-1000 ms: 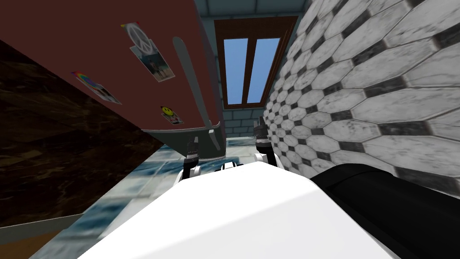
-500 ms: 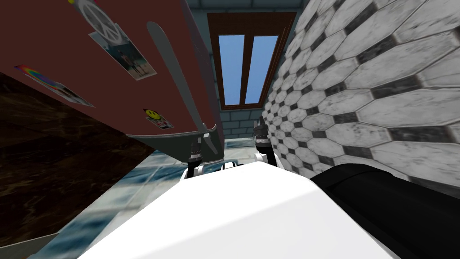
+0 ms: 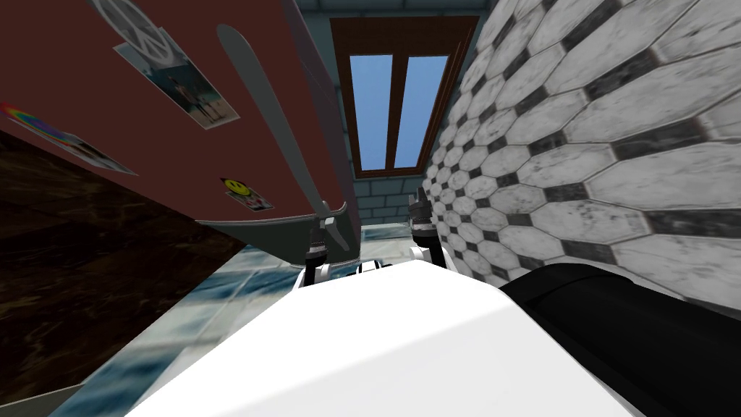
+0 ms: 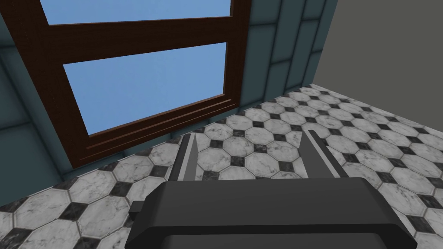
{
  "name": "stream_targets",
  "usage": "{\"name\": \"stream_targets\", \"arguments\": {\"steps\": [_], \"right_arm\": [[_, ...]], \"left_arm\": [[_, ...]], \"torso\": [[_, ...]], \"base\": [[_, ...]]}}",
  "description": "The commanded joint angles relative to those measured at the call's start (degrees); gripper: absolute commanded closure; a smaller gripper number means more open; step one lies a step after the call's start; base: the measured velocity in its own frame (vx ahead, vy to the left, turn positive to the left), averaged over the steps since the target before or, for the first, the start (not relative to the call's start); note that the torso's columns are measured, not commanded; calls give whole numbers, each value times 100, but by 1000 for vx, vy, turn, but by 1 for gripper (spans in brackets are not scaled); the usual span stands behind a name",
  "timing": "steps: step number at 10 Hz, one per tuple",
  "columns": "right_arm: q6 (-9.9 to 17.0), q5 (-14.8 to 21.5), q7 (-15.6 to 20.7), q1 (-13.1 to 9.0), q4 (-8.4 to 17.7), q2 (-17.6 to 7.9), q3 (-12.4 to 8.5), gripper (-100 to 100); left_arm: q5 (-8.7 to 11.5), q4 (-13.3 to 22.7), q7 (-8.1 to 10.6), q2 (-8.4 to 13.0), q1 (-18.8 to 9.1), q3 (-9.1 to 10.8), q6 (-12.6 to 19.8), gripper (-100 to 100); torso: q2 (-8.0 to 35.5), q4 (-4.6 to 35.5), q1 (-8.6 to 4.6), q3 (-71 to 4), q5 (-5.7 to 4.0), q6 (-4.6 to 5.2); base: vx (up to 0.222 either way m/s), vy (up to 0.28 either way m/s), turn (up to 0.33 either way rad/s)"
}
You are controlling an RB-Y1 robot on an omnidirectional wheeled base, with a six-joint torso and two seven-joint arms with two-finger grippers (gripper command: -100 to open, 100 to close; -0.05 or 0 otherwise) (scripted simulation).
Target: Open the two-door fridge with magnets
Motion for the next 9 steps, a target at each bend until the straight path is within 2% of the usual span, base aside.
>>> {"name": "stream_targets", "arguments": {"steps": [1, 2, 3, 6, 7, 8, 9], "right_arm": [[0, 0, 0, 0, 0, 0, 0, 0], [0, 0, 0, 0, 0, 0, 0, 0], [0, 0, 0, -1, 0, 0, 0, 0], [0, 0, 0, -1, 0, 0, 0, 0], [0, 0, 0, -1, 0, 0, 0, 0], [0, 0, 0, -1, 0, 0, 0, 0], [0, 0, 0, -1, 0, 0, 0, 0]], "left_arm": [[1, -207, 15, 9, -81, 16, 297, -100], [0, -199, 14, 8, -51, 8, 243, -100], [-3, -55, -1, -5, -23, 0, 89, 100], [-9, 174, -24, -26, 64, -25, -223, 100], [-7, 112, -14, -18, 61, -21, -150, 100], [-2, 35, -30, 123, 41, -1, 4, -100], [2, -17, -39, 178, 25, 12, 117, -100]], "torso": [[3, 1, 2, 2, 1, 0], [10, 3, 2, 6, 1, -2], [13, 3, 4, 9, 2, -1], [5, 3, 1, 3, -1, 0], [6, 2, 0, 4, -1, -2], [6, 2, -1, 4, -1, -3], [8, 3, -5, 5, -2, -3]], "base": [[28, -1, -1], [12, 0, 4], [-13, 2, -6], [-32, 2, -5], [-13, 3, -1], [-7, -17, 7], [-8, -30, 11]]}}
